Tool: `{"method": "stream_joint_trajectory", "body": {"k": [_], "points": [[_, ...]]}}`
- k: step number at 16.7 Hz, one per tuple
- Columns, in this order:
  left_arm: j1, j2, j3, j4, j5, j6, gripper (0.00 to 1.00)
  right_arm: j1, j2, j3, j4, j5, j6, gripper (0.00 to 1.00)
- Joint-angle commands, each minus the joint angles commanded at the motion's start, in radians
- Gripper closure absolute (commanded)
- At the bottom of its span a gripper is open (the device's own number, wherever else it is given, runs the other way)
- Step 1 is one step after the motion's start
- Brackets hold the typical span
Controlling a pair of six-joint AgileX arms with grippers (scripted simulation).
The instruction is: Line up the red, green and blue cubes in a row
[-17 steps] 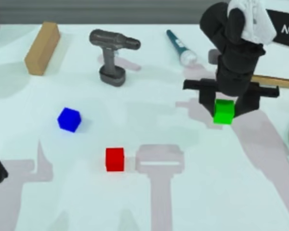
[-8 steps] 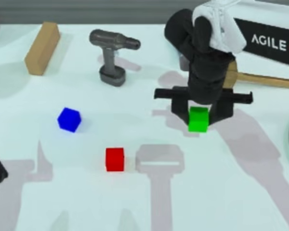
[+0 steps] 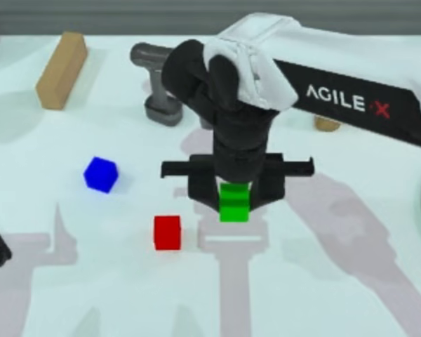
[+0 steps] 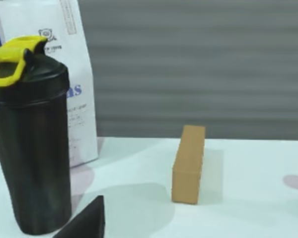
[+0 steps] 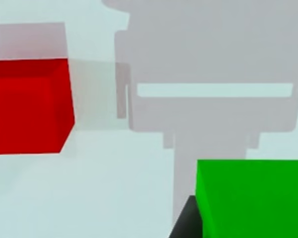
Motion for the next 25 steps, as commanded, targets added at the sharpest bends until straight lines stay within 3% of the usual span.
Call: {"method": "stream_joint_trajectory", "body": {"k": [4,11,15,25], "points": [[0.000,0.000,0.000,0.000,0.000,0.000,0.00,-0.003,0.003,-0.016,0.020,-0.001,0.000,1.00],[0.000,0.000,0.000,0.000,0.000,0.000,0.00,0.000,0.071,-0.157,0.229,0.001,0.002,1.00],[0.000,0.000,0.000,0.000,0.000,0.000,0.00,0.001,0.074,-0.161,0.235,0.001,0.002,1.00],[0.000,0.000,0.000,0.000,0.000,0.000,0.00,0.001,0.074,-0.161,0.235,0.001,0.002,0.25]]}}
